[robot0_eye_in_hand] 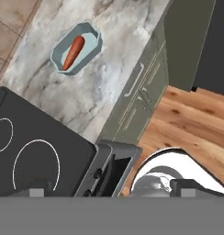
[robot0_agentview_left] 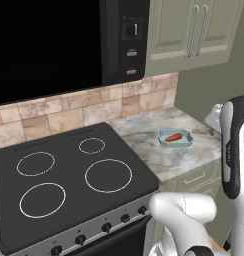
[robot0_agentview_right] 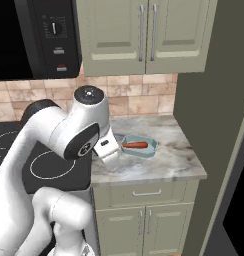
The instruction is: Take the tomato and carrot out of the freezer and place them in the tupperware container on the counter. Then put the tupperware containing the vegetables back in the freezer.
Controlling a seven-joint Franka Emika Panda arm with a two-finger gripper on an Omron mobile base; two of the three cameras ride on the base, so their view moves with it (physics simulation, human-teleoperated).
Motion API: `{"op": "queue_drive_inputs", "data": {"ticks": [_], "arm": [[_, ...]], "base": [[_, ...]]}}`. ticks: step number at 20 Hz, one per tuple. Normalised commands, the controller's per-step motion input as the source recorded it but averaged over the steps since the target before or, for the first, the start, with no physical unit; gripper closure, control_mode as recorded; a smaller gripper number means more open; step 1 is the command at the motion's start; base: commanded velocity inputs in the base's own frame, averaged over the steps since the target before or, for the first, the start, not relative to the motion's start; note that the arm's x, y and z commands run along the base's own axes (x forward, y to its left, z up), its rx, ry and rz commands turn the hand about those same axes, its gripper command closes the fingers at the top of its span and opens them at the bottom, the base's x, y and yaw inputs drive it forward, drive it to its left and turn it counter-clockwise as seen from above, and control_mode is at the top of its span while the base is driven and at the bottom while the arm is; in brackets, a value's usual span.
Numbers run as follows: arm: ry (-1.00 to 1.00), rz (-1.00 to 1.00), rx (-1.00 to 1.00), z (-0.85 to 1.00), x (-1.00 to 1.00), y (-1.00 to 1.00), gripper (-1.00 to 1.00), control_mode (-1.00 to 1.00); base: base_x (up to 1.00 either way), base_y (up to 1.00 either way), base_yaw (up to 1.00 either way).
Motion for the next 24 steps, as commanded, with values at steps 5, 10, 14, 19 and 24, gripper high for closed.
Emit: {"op": "queue_drive_inputs", "data": {"ticks": [5, 10, 14, 19, 24], "arm": [[0.0, 0.31, -0.21, 0.4, -0.8, 0.49, -1.0, -1.0], [0.0, 0.31, -0.2, 0.36, -0.25, 0.59, -1.0, -1.0], [0.0, 0.26, -0.12, 0.3, -0.1, 0.41, -1.0, -1.0], [0.0, 0.18, -0.08, 0.15, -0.27, 0.24, -1.0, -1.0], [0.0, 0.02, -0.02, 0.0, -0.42, 0.08, -1.0, -1.0]], "base": [[0.0, 0.0, 0.0], [0.0, 0.0, 0.0], [0.0, 0.0, 0.0], [0.0, 0.0, 0.0], [0.0, 0.0, 0.0]]}}
